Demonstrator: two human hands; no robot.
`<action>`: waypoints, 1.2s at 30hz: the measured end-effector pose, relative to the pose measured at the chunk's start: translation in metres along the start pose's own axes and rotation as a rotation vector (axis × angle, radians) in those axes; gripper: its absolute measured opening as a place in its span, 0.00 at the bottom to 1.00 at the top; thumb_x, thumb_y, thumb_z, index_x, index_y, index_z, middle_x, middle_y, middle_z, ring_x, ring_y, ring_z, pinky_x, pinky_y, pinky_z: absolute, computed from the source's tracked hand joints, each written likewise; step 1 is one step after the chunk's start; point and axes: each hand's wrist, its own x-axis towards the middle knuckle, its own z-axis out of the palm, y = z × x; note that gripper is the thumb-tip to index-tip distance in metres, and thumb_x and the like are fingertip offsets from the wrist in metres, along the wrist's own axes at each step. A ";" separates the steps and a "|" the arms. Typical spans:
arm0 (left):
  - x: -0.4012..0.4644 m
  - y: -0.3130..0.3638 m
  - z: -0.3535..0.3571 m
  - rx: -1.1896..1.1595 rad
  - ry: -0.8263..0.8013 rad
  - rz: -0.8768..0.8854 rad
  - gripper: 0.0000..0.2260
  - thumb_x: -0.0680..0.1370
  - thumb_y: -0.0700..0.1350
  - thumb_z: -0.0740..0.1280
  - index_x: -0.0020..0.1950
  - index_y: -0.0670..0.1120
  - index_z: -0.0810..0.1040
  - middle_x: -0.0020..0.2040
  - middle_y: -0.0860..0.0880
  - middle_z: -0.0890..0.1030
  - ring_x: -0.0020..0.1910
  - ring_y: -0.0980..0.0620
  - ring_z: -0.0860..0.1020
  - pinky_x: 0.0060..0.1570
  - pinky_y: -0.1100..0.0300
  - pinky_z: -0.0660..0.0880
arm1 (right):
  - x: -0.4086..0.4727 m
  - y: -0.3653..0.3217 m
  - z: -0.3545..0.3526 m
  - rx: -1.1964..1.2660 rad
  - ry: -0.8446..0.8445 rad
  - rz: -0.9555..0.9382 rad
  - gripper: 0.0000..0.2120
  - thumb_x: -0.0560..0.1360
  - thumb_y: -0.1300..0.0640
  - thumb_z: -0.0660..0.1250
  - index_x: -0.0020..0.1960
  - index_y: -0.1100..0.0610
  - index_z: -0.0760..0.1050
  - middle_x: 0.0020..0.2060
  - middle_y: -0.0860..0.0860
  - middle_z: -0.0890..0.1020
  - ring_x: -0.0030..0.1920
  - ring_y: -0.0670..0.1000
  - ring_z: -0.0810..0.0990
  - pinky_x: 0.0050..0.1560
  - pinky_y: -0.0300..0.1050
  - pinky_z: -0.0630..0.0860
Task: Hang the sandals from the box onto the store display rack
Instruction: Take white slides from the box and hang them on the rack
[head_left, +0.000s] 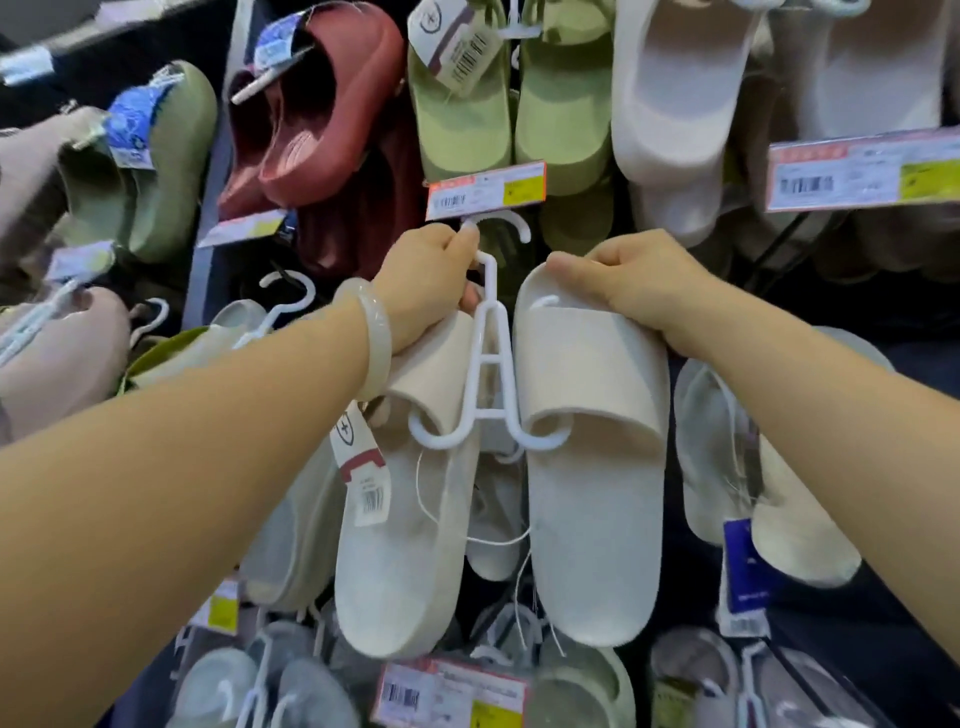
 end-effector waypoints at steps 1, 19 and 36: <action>0.005 0.002 -0.001 0.000 0.005 0.018 0.16 0.81 0.49 0.55 0.35 0.45 0.70 0.26 0.49 0.78 0.27 0.56 0.75 0.41 0.61 0.72 | 0.004 -0.002 -0.002 0.000 0.006 0.011 0.27 0.70 0.43 0.69 0.46 0.69 0.77 0.35 0.55 0.71 0.34 0.51 0.67 0.21 0.31 0.62; -0.024 -0.062 0.034 0.155 -0.383 0.038 0.19 0.74 0.59 0.65 0.57 0.46 0.72 0.52 0.51 0.75 0.46 0.56 0.74 0.44 0.64 0.71 | 0.008 0.065 0.029 -0.008 -0.003 0.360 0.20 0.74 0.40 0.63 0.51 0.56 0.75 0.40 0.52 0.78 0.40 0.52 0.76 0.39 0.44 0.72; -0.054 -0.099 0.059 0.563 -0.375 0.190 0.47 0.65 0.69 0.67 0.75 0.56 0.48 0.77 0.46 0.48 0.75 0.42 0.48 0.73 0.42 0.48 | -0.015 0.084 0.045 -0.481 0.142 -0.008 0.38 0.71 0.33 0.59 0.75 0.47 0.53 0.74 0.55 0.53 0.74 0.59 0.53 0.72 0.55 0.56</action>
